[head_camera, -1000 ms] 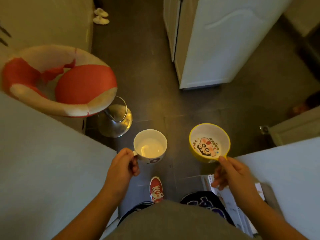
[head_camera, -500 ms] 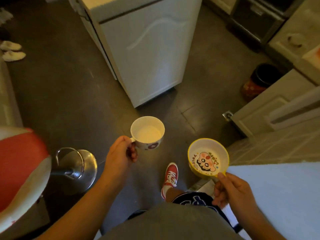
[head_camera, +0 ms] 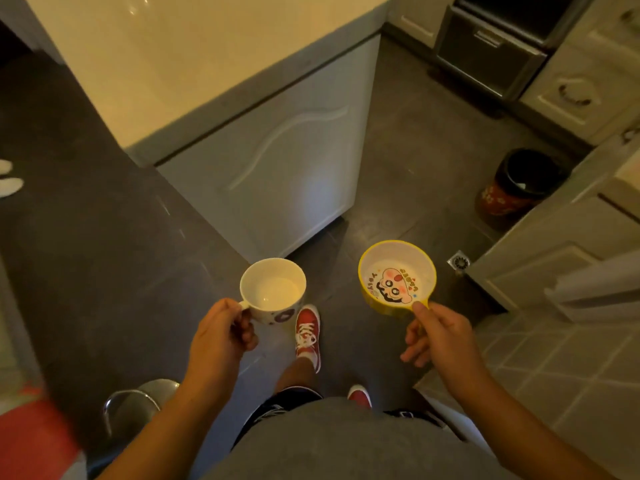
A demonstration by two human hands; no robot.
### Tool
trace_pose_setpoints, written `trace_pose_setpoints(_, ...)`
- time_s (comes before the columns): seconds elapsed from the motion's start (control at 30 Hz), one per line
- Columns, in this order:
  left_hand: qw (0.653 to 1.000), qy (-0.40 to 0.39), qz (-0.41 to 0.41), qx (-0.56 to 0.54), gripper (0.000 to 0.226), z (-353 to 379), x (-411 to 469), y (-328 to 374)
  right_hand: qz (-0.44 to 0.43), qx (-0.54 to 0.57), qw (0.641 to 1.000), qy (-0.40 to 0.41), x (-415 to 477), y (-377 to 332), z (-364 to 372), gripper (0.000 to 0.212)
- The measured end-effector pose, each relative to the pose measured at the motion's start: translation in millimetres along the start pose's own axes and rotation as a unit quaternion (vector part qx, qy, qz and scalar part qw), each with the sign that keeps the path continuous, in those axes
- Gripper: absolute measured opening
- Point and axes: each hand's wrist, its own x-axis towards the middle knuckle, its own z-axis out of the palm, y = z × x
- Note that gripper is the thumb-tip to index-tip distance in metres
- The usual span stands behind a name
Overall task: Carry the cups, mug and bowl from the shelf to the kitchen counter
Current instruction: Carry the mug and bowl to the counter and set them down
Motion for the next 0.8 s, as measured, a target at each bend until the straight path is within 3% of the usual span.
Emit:
trace_pose_setpoints(0.13, 0.999, -0.043, -0.014, 0.017, 0.028, 15.2, 73.1, 34.6, 0.014, 0.006, 0.999, 0.031, 50.2, -36.0, 15.4, 0.036)
trace_pose_setpoints(0.33, 0.988, -0.133, -0.02, 0.076, 0.035, 75.3, 161.9, 88.4, 0.041, 0.043, 0.993, 0.106, 96.0, -73.0, 7.3, 0.033)
trace_pose_setpoints(0.63, 0.951, -0.271, -0.012, 0.145, 0.029, 252.0, 234.6, 140.4, 0.097, 0.137, 0.96, 0.225, 125.8, -69.1, -58.1, 0.031)
trace_pose_setpoints(0.8, 0.94, -0.303, -0.009, 0.155, 0.03, 364.5, 259.7, 147.7, 0.105, 0.175, 0.945, 0.257, 170.2, -67.0, -116.0, 0.034)
